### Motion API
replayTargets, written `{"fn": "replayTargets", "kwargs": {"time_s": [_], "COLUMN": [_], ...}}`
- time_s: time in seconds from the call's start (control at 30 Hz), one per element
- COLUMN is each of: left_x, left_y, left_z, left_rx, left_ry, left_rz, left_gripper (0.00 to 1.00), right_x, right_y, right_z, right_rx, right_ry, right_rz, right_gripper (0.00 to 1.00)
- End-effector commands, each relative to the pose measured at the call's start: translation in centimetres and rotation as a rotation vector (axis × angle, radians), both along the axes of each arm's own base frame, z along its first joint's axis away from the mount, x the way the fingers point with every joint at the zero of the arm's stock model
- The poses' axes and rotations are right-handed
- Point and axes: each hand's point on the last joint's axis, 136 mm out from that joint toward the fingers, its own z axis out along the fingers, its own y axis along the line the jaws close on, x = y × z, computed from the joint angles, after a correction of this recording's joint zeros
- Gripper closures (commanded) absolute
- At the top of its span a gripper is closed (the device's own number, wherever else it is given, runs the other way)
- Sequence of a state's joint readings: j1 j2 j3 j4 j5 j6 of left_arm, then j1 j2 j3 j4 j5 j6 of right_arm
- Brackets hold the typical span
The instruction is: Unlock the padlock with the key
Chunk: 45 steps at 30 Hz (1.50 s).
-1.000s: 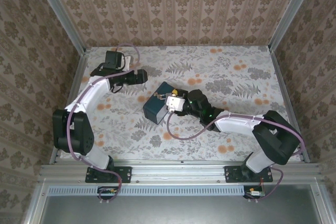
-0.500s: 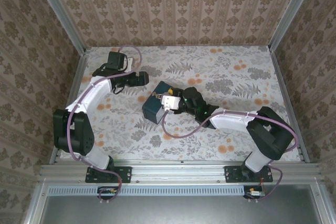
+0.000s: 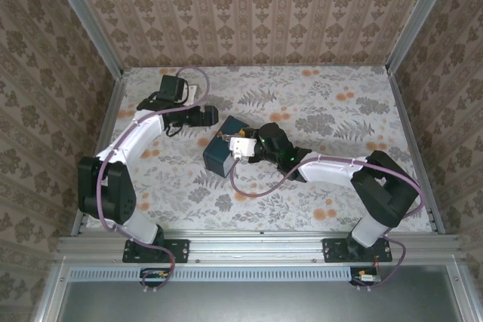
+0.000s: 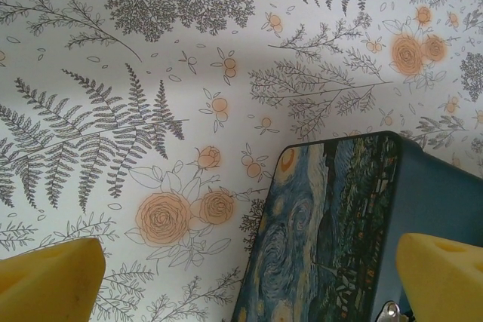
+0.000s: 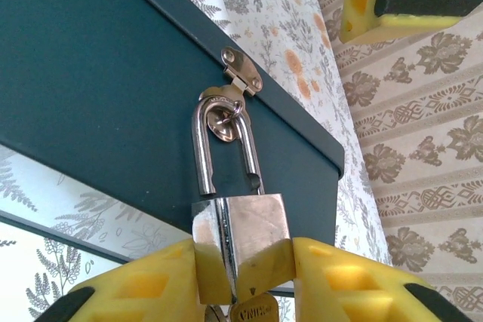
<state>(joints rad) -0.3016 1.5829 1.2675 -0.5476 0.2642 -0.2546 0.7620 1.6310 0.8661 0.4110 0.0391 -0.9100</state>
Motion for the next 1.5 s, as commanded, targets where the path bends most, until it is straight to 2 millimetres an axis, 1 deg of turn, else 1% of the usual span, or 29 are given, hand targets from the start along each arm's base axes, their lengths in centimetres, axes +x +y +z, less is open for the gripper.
{"fn": "replayTargets", "kwargs": {"time_s": [0.0, 0.03, 0.17, 0.37, 0.43, 0.5, 0.57, 0.63, 0.7, 0.73, 0.8, 0.9, 1.03, 1.17, 1.3, 1.4, 1.47], "left_x": [-0.3, -0.3, -0.5, -0.9, -1.0, -1.0, -1.0, -0.9, -0.7, -0.5, -0.3, -0.1, -0.2, -0.2, -0.2, -0.3, -0.4], "left_y": [-0.2, -0.3, -1.0, -1.7, -1.7, -1.6, -1.6, -1.4, -1.2, -1.0, -0.8, -0.5, -0.4, -0.3, 0.0, -0.1, -0.2], "left_z": [-0.4, -0.4, -0.6, -0.4, -0.2, 0.0, 0.2, 0.4, 0.3, 0.3, 0.3, 0.5, 0.7, 0.9, 1.2, 1.4, 1.4], "left_rx": [0.023, 0.025, 0.045, 0.058, 0.056, 0.057, 0.053, 0.053, 0.05, 0.049, 0.048, 0.049, 0.032, 0.023, 0.021, 0.016, 0.015], "left_ry": [0.016, 0.017, 0.014, 0.01, 0.007, 0.0, -0.006, -0.009, -0.011, -0.012, -0.009, -0.008, -0.009, -0.012, -0.017, -0.023, -0.021], "left_rz": [-0.022, -0.027, -0.051, -0.069, -0.068, -0.066, -0.07, -0.065, -0.059, -0.054, -0.046, -0.033, -0.03, -0.033, -0.028, -0.034, -0.036], "left_gripper": [0.0, 0.0, 0.0, 0.0, 0.0, 0.0, 0.0, 0.0, 0.0, 0.0, 0.0, 0.0, 0.0, 0.0, 0.0, 0.0, 0.0], "right_x": [-0.9, -1.0, -1.5, -1.7, -1.7, -1.8, -2.4, -2.9, -2.5, -2.1, -1.0, -0.5, 0.1, 0.1, -0.1, -0.1, -0.2], "right_y": [0.2, 0.1, -0.5, -1.1, -1.2, -1.2, -1.1, -1.2, -1.2, -1.3, -1.2, -0.5, 0.2, 0.5, 0.5, 0.5, 0.7], "right_z": [2.1, 2.7, 3.6, 2.9, 2.7, 2.6, 2.9, 2.9, 2.6, 2.2, 2.1, 2.0, 2.1, 1.3, 0.2, 0.1, 0.6], "right_rx": [0.042, 0.06, 0.129, 0.209, 0.226, 0.228, 0.226, 0.211, 0.176, 0.153, 0.115, 0.079, 0.043, -0.002, -0.034, -0.027, 0.001], "right_ry": [0.059, 0.083, 0.216, 0.485, 0.529, 0.529, 0.511, 0.434, 0.316, 0.276, 0.194, 0.109, 0.036, 0.033, 0.049, 0.06, 0.064], "right_rz": [0.012, 0.009, -0.018, -0.1, -0.12, -0.118, -0.077, -0.025, -0.016, -0.023, -0.041, -0.018, -0.003, 0.022, 0.034, 0.027, 0.027], "right_gripper": [0.68, 0.68, 0.72, 0.74, 0.72, 0.65, 0.59, 0.52, 0.47, 0.47, 0.46, 0.46, 0.47, 0.49, 0.5, 0.6, 0.62]}}
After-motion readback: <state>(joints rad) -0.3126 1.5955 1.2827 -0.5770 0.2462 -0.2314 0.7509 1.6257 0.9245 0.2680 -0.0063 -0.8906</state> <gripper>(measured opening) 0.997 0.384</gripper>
